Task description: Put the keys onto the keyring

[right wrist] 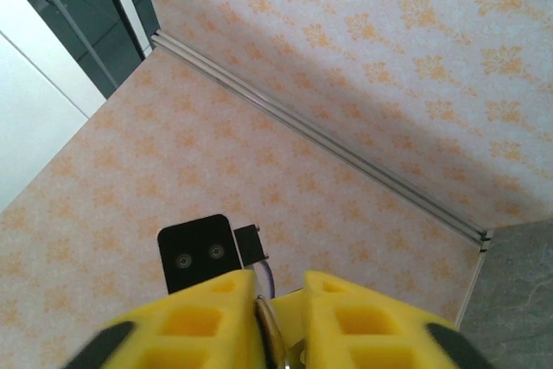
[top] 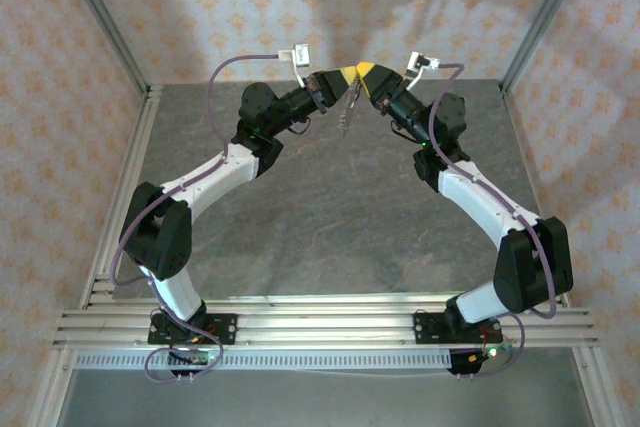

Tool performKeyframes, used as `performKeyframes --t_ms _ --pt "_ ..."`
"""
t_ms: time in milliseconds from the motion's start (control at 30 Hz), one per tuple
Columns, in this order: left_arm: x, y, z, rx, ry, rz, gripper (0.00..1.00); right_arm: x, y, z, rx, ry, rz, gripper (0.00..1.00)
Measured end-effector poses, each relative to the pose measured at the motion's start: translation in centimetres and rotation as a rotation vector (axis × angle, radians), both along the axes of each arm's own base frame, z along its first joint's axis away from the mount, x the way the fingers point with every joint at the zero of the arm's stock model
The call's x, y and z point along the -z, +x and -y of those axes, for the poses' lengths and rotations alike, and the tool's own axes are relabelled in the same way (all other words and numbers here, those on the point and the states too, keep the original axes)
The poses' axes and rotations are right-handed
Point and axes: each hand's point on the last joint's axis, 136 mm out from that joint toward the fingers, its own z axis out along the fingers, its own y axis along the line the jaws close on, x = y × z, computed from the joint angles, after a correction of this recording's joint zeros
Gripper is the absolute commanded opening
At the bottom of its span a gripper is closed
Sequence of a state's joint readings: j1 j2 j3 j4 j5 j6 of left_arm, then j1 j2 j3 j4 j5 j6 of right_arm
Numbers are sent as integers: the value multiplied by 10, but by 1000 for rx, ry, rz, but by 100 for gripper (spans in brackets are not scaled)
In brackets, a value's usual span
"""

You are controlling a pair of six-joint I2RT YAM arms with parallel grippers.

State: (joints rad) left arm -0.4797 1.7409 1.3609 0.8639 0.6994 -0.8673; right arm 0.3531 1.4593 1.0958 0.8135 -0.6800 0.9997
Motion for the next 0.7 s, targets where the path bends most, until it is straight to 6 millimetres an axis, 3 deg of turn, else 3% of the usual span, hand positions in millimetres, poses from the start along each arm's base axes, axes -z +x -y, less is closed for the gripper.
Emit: performKeyframes --t_ms 67,300,433,533,700 --pt "0 0 0 0 -1 -2 0 0 -1 0 3 -5 9 0" --pt "2 1 1 4 2 -13 1 1 -4 3 23 -32 23 0" --pt "6 4 3 9 56 -26 25 6 -3 8 39 -80 19 0" --pt "6 13 -8 -12 92 -27 37 13 0 14 26 -135 -6 0" --pt "-10 27 -40 -35 153 10 46 8 8 30 -9 -195 -11 0"
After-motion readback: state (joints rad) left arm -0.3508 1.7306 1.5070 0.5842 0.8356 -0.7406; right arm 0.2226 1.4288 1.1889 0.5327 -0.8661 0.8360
